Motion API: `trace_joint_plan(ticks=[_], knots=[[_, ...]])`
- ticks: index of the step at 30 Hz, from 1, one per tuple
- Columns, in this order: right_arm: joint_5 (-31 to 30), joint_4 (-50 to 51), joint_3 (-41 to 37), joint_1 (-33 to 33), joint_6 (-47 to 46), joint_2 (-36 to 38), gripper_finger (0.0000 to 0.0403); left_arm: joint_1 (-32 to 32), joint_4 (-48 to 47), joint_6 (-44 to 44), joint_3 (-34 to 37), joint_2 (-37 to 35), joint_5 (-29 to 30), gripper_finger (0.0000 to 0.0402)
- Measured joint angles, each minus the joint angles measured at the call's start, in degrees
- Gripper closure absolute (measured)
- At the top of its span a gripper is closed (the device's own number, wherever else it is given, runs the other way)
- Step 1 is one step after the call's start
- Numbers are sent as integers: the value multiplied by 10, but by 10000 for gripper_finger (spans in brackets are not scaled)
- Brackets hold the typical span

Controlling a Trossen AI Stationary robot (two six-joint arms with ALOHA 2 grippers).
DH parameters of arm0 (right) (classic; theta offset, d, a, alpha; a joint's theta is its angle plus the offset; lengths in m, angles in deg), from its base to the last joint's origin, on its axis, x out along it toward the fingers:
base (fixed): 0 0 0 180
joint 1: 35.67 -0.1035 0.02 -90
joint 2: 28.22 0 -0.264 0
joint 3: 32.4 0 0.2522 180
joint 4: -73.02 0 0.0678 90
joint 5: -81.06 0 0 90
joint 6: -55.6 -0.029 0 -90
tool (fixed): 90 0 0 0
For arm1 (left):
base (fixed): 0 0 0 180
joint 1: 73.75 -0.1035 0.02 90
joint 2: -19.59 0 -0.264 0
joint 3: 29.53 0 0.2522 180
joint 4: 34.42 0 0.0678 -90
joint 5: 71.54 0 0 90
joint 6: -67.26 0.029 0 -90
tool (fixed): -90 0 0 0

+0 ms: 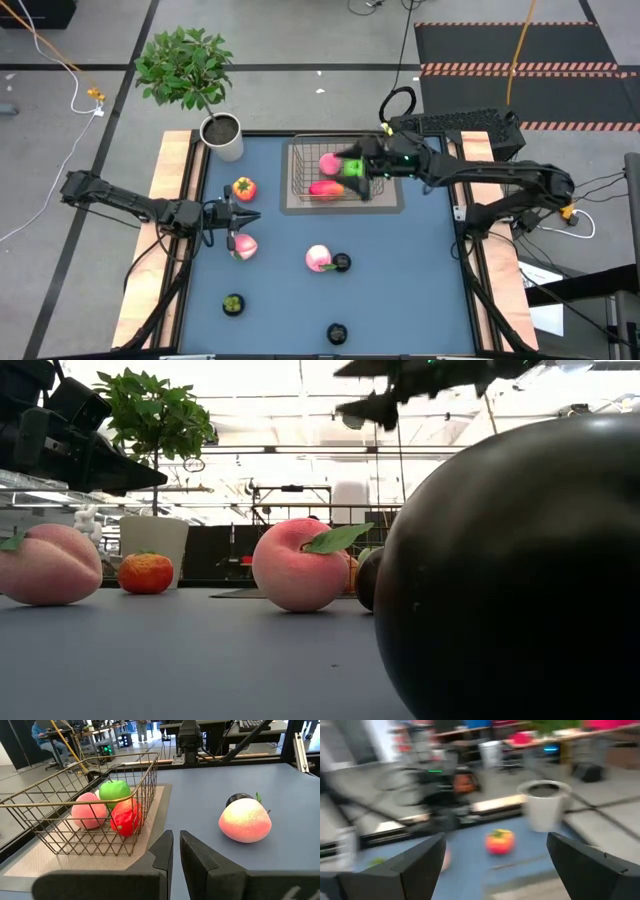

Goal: Build produce basket
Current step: Put the top right black plum into the wire basket

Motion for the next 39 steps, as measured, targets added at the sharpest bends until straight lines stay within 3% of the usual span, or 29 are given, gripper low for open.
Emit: trace_joint_plan(ticks=[5, 13, 20, 24, 29, 34, 39], knots=[[58, 46, 0, -51, -29, 28, 60, 0, 0, 0, 0, 0, 0, 364], [56, 54, -6, -205, -19, -2, 60, 0, 0, 0, 0, 0, 0, 364], [-20, 47, -26, -304, 4, -55, 60, 0, 0, 0, 0, 0, 0, 364], [-47, 25, -44, -326, -6, -104, 60, 0, 0, 0, 0, 0, 0, 364], [-93, 13, -57, -337, -87, -169, 60, 0, 0, 0, 0, 0, 0, 364], [-97, 32, -56, -343, -105, -220, 62, 0, 0, 0, 0, 0, 0, 364], [-214, 83, -53, -352, -46, -239, 75, 0, 0, 0, 0, 0, 0, 364]])
